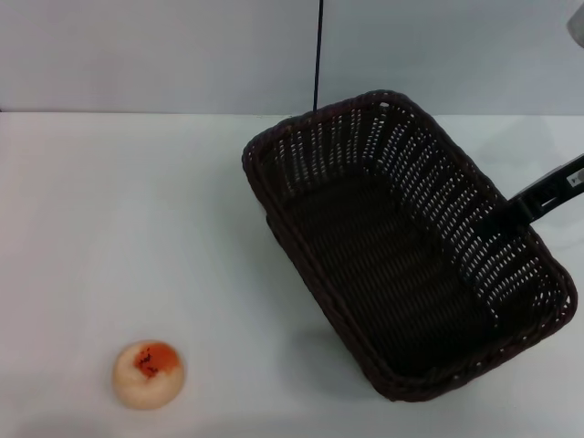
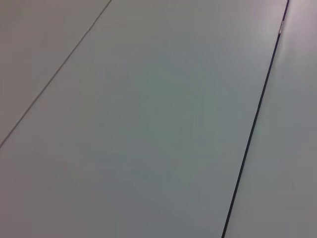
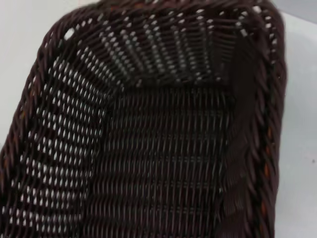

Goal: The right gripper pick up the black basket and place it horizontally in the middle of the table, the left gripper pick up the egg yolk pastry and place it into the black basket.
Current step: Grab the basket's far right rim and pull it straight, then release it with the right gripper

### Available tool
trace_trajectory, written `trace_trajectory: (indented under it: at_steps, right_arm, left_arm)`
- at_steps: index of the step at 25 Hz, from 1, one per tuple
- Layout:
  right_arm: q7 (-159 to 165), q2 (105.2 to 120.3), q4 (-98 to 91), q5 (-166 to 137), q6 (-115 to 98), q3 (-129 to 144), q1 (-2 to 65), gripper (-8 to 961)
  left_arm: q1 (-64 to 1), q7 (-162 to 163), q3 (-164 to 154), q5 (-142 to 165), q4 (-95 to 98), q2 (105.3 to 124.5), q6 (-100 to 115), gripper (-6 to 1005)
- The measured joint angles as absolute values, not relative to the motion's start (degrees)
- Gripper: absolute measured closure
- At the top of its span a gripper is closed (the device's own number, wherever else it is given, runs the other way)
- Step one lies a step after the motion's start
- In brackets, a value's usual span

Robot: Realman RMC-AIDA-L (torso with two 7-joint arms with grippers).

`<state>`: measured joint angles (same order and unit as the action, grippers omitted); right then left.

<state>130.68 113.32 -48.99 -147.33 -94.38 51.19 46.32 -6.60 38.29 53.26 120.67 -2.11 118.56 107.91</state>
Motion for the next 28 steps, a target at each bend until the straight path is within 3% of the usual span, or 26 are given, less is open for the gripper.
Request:
trace_trajectory:
  at_steps: [2, 5, 10, 28]
  right_arm:
    - [130.56, 113.37, -48.96, -146.23, -94.48, 50.77, 46.14, 716]
    - [130.44, 113.36, -48.95, -145.09, -94.80, 50.69, 45.91, 747]
    - [129.98, 112.84, -48.96, -142.23, -94.95, 50.62, 44.85, 749]
    - [123.37, 107.74, -49.31, -125.66, -99.91, 44.81, 42.79, 772]
  left_arm:
    - [-6.80, 38.31, 53.23, 120.67, -2.11, 118.56, 107.90, 272]
    - [-6.87, 38.31, 53.19, 120.67, -2.11, 118.56, 107.90, 272]
    - [-6.96, 38.32, 53.17, 120.67, -2.11, 118.56, 107.90, 273]
    - [-7.27, 38.41, 53.17, 120.67, -2.20, 118.56, 107.93, 275]
